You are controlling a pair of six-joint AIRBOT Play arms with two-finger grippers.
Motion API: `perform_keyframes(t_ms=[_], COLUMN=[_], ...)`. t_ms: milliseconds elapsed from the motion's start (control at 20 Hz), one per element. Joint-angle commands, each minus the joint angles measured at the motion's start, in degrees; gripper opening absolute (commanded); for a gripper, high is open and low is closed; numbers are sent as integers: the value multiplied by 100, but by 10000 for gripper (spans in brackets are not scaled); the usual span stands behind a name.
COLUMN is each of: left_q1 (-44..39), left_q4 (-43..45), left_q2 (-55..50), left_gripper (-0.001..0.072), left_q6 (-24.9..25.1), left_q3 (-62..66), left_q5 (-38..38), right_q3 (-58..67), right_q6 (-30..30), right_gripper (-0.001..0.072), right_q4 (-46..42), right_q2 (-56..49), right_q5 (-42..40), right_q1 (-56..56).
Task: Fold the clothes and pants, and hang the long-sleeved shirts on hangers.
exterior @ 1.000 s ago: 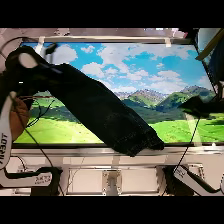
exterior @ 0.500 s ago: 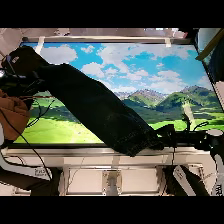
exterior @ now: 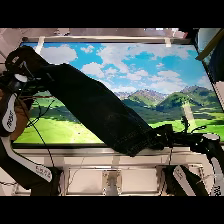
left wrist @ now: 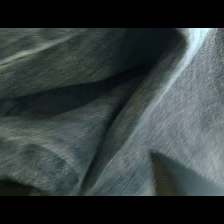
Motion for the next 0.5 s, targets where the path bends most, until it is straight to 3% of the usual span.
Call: perform_keyframes(t_ms=[0,150,250,450], left_q1=[-203,-190,-114,-48], left_q4=[-87,-83,-31,1045], left_q2=[-127,114,485,1329], left_gripper=[29,10,10,10], left_q6=[35,50,50,46], left_q3=[15,48,48,48], left_q5=[529,409,223,-409], right_q3=[-15,-13,-11,-11], right_q6=[-208,-168,-168,-140], right_gripper=[551,552,551,551], right_q4=[-72,-793,-699,-651], right_q2=[2,2,4,4], right_q5=[-291,-343,-361,-35], right_q1=[-2,-4,-2,-2])
